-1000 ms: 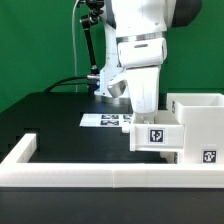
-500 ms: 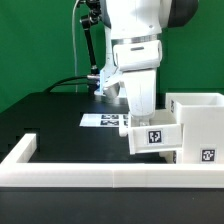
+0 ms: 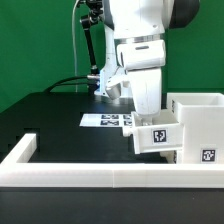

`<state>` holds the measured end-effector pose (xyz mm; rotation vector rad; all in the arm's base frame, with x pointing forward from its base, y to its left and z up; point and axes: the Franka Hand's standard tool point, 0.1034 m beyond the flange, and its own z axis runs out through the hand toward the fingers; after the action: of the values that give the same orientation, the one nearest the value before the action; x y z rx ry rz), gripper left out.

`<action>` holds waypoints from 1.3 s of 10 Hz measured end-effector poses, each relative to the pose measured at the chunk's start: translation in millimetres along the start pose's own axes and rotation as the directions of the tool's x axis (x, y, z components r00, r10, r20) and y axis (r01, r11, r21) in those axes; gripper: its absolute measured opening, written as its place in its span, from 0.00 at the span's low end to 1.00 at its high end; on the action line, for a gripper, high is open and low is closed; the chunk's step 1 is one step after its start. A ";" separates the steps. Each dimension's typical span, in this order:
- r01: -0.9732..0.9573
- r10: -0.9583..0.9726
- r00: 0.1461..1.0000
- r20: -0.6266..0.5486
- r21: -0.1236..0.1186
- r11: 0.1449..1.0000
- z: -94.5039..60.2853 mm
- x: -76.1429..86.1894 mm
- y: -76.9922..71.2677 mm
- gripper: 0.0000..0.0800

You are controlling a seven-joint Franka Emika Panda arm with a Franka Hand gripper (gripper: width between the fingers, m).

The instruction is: Assemble drawer

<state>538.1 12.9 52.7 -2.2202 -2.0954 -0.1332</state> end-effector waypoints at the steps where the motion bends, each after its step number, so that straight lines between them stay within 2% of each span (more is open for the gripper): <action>1: -0.023 0.023 1.000 0.000 -0.004 1.000 -0.2 3.9 0.9 0.06; 3: -0.064 0.064 0.998 0.005 -0.014 0.998 -1.5 9.5 3.5 0.06; 7: -0.078 0.078 0.997 0.005 -0.013 0.997 -0.9 8.2 3.2 0.06; 8: -0.078 0.078 0.997 0.005 -0.013 0.997 -0.8 8.2 3.2 0.29; 9: -0.078 0.078 0.997 0.004 -0.013 0.997 -1.1 9.6 3.3 0.29; 10: -0.077 0.077 0.997 0.003 -0.015 0.997 -2.3 12.5 4.1 0.56; 11: -0.076 0.076 0.997 0.004 -0.019 0.997 -5.1 12.8 5.6 0.72; 12: -0.075 0.075 0.997 0.010 -0.014 0.997 -11.2 12.1 6.8 0.78; 13: -0.076 0.076 0.997 0.018 -0.003 0.997 -18.5 9.8 8.4 0.78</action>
Offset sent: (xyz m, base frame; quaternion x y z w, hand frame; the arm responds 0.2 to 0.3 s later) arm 0.0150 0.0234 0.0019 -0.0215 0.0013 0.0139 0.9997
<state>546.9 19.9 72.2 -2.3077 -2.0167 -0.1108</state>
